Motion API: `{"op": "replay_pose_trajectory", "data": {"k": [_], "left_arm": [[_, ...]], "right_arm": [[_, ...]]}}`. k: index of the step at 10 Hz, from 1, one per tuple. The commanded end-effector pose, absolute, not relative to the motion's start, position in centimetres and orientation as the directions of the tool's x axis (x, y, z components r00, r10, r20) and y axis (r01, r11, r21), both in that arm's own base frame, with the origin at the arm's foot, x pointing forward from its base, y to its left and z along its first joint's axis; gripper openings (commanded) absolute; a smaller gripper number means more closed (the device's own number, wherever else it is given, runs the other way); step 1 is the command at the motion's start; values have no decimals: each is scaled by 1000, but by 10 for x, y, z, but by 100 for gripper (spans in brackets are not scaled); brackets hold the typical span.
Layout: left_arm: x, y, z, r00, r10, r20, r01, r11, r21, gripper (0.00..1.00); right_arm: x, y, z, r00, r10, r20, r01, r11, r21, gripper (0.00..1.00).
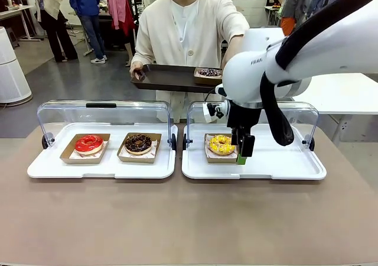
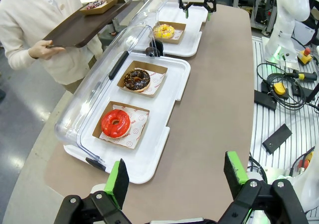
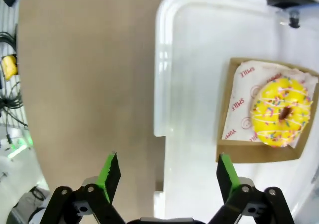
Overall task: Provide the desired donut to the person.
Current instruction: Pick up and lift the Paper togo box containing the Donut pointed at by the person.
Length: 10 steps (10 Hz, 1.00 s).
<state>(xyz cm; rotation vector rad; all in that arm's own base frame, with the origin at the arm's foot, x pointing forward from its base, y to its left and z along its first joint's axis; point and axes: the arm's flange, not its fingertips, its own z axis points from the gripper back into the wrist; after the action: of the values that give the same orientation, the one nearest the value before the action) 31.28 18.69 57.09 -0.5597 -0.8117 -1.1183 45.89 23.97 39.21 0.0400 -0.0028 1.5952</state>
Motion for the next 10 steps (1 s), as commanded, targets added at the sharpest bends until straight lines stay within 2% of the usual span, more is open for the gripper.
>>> {"op": "replay_pose_trajectory", "data": {"k": [1, 5, 6, 10], "left_arm": [[313, 186, 571, 198, -554, 808, 937, 350, 11, 100], [313, 186, 571, 198, -554, 808, 937, 350, 11, 100], [313, 186, 571, 198, -554, 808, 937, 350, 11, 100], [313, 186, 571, 198, -554, 808, 937, 350, 11, 100]], "right_arm": [[474, 247, 376, 15, 999, -50, -1000, 14, -23, 100], [491, 236, 368, 93, 995, -31, -995, 92, -40, 100], [485, 234, 363, 20, 1000, -22, -1000, 20, -2, 100], [487, 235, 365, 35, 999, -18, -999, 35, -6, 100]]}}
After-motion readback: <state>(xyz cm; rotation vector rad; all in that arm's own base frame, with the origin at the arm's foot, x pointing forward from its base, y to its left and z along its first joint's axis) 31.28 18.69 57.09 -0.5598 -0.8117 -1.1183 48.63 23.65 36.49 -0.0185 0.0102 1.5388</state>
